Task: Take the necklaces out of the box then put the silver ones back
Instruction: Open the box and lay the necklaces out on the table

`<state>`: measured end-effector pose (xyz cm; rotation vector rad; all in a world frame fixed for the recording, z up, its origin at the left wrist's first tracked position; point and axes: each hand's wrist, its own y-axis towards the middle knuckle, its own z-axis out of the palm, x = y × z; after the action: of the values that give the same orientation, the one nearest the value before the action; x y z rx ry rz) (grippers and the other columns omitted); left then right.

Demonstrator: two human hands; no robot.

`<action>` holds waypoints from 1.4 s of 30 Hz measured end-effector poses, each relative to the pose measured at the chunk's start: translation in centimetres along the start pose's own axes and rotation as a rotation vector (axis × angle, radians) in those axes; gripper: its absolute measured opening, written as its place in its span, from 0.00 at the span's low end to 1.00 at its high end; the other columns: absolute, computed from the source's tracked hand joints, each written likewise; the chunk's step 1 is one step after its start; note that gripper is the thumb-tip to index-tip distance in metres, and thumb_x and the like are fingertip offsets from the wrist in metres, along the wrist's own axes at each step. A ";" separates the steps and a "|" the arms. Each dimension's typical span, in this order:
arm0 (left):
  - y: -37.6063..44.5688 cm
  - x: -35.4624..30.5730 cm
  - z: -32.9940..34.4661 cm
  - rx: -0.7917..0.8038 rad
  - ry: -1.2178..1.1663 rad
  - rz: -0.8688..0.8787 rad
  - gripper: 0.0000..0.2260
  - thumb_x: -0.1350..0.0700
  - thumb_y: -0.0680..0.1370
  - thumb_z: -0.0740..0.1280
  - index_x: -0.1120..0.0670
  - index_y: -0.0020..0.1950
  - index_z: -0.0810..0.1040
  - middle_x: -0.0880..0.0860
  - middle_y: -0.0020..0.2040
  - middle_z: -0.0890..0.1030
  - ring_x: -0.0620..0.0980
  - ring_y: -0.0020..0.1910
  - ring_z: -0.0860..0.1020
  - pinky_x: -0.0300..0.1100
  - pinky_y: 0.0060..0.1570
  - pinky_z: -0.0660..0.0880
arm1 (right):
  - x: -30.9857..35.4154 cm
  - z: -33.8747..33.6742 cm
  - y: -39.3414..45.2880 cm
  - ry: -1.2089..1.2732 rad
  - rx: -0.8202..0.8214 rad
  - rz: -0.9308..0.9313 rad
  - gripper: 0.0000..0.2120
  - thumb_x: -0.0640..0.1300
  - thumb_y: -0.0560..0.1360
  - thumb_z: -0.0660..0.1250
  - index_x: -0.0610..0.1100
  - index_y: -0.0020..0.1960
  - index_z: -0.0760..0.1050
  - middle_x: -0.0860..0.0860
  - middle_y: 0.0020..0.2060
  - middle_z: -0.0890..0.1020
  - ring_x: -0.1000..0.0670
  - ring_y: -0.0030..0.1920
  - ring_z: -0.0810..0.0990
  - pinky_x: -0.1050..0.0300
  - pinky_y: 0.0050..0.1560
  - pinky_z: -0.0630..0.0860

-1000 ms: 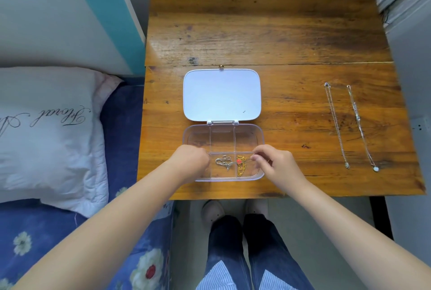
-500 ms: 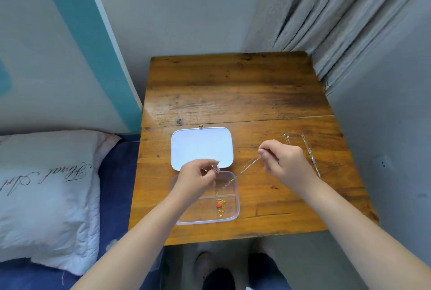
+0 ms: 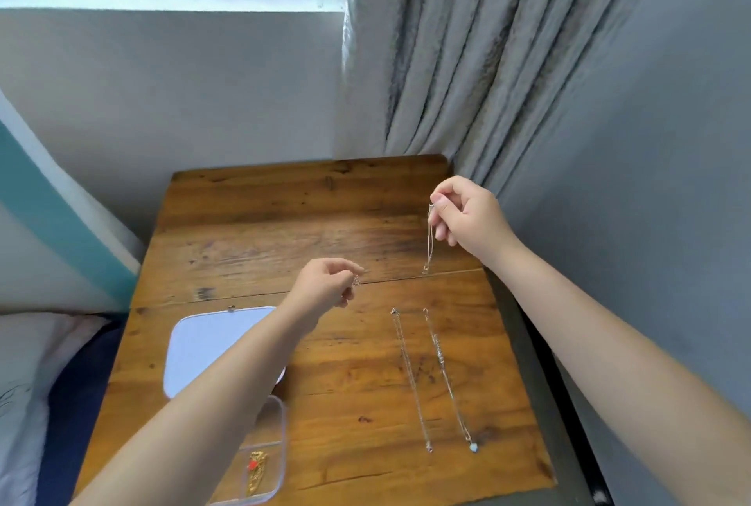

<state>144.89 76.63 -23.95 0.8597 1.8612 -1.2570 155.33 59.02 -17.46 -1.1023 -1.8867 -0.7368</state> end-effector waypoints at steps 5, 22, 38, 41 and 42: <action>4.0 -1.7 3.8 -0.081 0.092 -0.074 0.11 0.66 0.72 0.63 0.52 0.33 0.71 0.51 0.29 0.75 0.48 0.29 0.74 0.37 0.27 0.67 | -4.8 -2.9 4.5 0.074 0.057 0.107 0.09 0.37 0.77 0.56 0.43 0.40 0.70 0.49 0.28 0.76 0.59 0.20 0.73 0.69 0.18 0.68; 19.5 -12.6 3.1 -0.523 0.280 0.364 0.07 0.63 0.75 0.65 0.60 0.50 0.81 0.59 0.48 0.84 0.55 0.49 0.81 0.44 0.53 0.75 | -8.6 -0.9 21.4 0.135 0.019 0.085 0.14 0.36 0.76 0.59 0.51 0.36 0.69 0.51 0.35 0.80 0.52 0.38 0.80 0.64 0.38 0.79; 20.2 3.8 9.8 0.017 0.970 0.294 0.11 0.65 0.74 0.60 0.57 0.51 0.79 0.58 0.49 0.79 0.59 0.48 0.77 0.47 0.41 0.75 | -21.1 7.7 9.3 -0.465 0.289 0.153 0.06 0.39 0.74 0.62 0.41 0.47 0.78 0.43 0.46 0.82 0.43 0.48 0.78 0.54 0.46 0.74; 19.2 6.3 10.3 0.084 1.006 0.392 0.11 0.63 0.75 0.60 0.57 0.53 0.79 0.57 0.52 0.78 0.58 0.52 0.76 0.49 0.46 0.77 | -22.4 7.9 6.3 -0.502 0.335 0.042 0.07 0.36 0.73 0.62 0.37 0.47 0.78 0.41 0.46 0.81 0.42 0.50 0.78 0.50 0.50 0.74; 18.9 6.9 10.4 0.099 1.010 0.426 0.11 0.63 0.76 0.59 0.57 0.54 0.79 0.58 0.53 0.78 0.58 0.53 0.75 0.50 0.47 0.76 | -22.6 7.8 5.3 -0.500 0.334 0.000 0.06 0.34 0.72 0.63 0.36 0.46 0.78 0.40 0.45 0.81 0.41 0.49 0.78 0.49 0.50 0.75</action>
<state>159.04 73.42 -41.30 2.0832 2.1340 -0.6626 163.88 58.17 -40.42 -1.1354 -2.3170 -0.1297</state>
